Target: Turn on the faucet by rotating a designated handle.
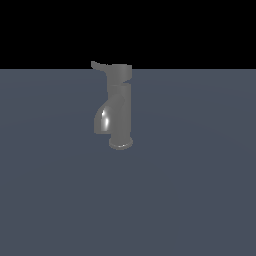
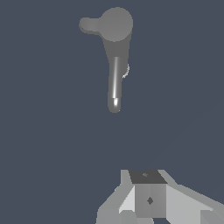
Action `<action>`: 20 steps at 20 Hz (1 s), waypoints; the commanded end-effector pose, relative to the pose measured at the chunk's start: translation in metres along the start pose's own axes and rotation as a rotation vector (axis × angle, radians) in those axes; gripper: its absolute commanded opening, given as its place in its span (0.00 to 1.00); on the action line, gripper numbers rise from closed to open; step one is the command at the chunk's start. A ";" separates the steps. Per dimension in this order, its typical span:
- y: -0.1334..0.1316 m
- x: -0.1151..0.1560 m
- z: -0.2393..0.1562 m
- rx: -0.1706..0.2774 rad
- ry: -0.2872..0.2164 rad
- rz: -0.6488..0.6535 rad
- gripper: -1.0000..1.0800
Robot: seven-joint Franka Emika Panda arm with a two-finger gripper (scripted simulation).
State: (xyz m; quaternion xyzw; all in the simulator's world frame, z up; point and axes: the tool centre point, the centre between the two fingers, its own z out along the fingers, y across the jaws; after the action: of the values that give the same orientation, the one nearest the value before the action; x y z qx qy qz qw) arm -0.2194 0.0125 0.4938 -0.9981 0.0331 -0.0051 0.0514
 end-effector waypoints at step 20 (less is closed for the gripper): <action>-0.018 0.117 0.038 0.085 -0.075 0.537 0.00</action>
State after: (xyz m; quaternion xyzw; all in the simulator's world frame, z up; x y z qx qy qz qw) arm -0.1101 0.0256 0.4631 -0.9562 0.2742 0.0408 0.0935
